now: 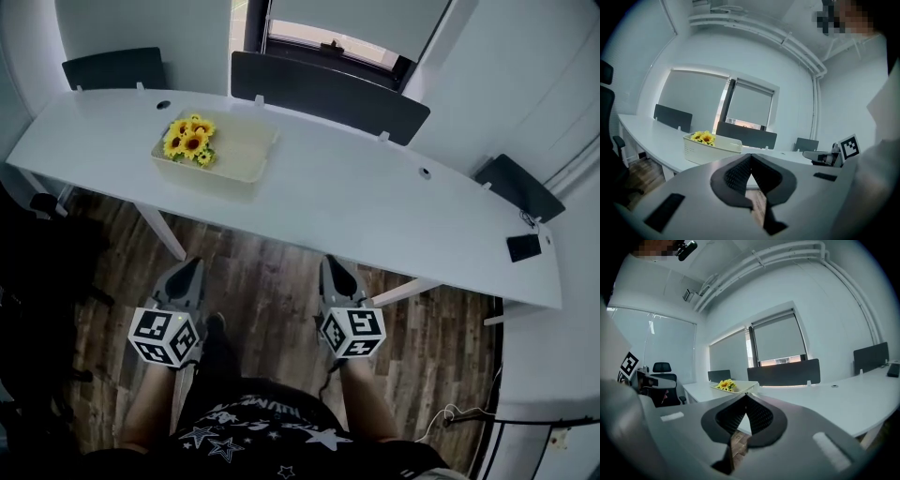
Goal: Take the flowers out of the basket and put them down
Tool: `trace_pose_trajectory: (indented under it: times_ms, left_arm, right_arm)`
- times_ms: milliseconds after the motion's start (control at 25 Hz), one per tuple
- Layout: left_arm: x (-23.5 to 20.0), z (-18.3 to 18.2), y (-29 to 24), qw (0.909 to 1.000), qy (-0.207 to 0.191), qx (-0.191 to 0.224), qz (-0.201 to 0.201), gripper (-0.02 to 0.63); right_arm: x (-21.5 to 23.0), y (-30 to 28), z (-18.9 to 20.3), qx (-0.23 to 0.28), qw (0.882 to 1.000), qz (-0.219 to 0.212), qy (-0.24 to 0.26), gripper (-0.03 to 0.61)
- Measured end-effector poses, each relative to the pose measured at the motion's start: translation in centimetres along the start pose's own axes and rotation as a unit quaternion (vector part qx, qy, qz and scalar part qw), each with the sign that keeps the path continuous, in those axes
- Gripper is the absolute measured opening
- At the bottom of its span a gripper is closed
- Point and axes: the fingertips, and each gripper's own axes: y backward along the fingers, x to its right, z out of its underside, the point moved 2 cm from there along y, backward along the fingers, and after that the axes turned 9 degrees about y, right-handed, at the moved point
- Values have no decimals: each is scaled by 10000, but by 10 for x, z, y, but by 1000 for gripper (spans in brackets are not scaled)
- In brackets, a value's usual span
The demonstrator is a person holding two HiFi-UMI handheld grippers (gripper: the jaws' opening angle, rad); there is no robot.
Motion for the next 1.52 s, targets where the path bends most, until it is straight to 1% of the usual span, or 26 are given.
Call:
trace_pose_trajectory:
  times_ms: [240,400,640,840,1040,1160,1320,1520]
  left_arm:
    - [-44,-18,-49,9999,70,-21,109,9]
    - [-71,-33,-82,9997,124,-138,184,9]
    - [-110,-58,-118,9994,110,-233,228,9]
    - [-140,-73,-136,9991,83,-292,304,9]
    - [-166,-84,-155,9984,2,-380,413,9]
    - [-184,-87,-166,9980,7,-457,445,9]
    - [-201,-85,-178,9964,43,-605,594,9]
    - [-217,-91,-190,9958,39,-645,645,9]
  right_arm:
    - [-3,-65,-8,33,9999,66,68,3]
    - [-4,-104,-12,-71,9999,151,43,3]
    - [-8,-158,-26,-88,9997,215,17,3]
    - [-27,-198,-34,-119,9998,104,88,3]
    - [-53,-229,-43,-168,9994,-213,194,2]
    - [-65,-248,-44,-287,9988,-338,205,2]
    - [-78,-267,-39,-528,9975,-450,129,2]
    - [-88,-287,-36,-698,9959,-563,111,2]
